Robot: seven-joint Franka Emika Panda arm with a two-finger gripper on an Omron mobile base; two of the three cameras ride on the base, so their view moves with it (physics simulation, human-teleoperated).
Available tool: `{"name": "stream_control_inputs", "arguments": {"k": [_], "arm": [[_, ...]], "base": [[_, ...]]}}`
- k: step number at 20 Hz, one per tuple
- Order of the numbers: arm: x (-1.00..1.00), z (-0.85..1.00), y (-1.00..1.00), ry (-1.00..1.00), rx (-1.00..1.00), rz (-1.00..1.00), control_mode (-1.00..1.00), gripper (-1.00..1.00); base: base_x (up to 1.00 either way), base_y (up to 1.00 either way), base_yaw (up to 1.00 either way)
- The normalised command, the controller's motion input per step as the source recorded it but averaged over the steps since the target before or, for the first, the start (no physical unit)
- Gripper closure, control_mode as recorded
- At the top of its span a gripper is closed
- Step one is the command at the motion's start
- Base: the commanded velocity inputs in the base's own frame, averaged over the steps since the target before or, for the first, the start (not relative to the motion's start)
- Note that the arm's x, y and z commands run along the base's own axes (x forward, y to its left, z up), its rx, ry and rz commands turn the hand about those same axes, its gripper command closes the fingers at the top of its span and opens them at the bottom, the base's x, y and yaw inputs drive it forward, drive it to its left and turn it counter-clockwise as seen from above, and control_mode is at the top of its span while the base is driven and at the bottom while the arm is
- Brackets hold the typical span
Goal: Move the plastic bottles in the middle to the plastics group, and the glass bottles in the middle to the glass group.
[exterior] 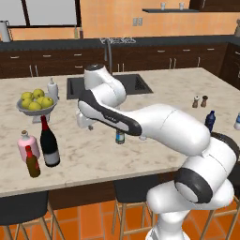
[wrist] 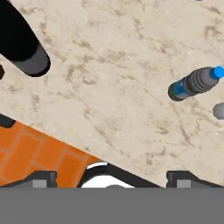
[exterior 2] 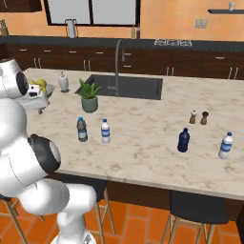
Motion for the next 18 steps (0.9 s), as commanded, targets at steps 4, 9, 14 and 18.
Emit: {"name": "stream_control_inputs", "arguments": {"k": [4,9,14,18], "arm": [[0.14,-0.14,-1.0,0.01,0.0,-0.18,-1.0,-1.0],[0.16,-0.19,-0.82,0.03,0.08,-0.09,-1.0,-1.0],[0.28,-0.2,-0.52,0.03,0.01,-0.01,-1.0,-1.0],[0.42,-0.05,-0.23,0.01,0.0,0.0,-1.0,-1.0]], "base": [[0.0,0.0,0.0],[0.0,0.0,0.0],[0.0,0.0,0.0],[0.0,0.0,0.0]]}}
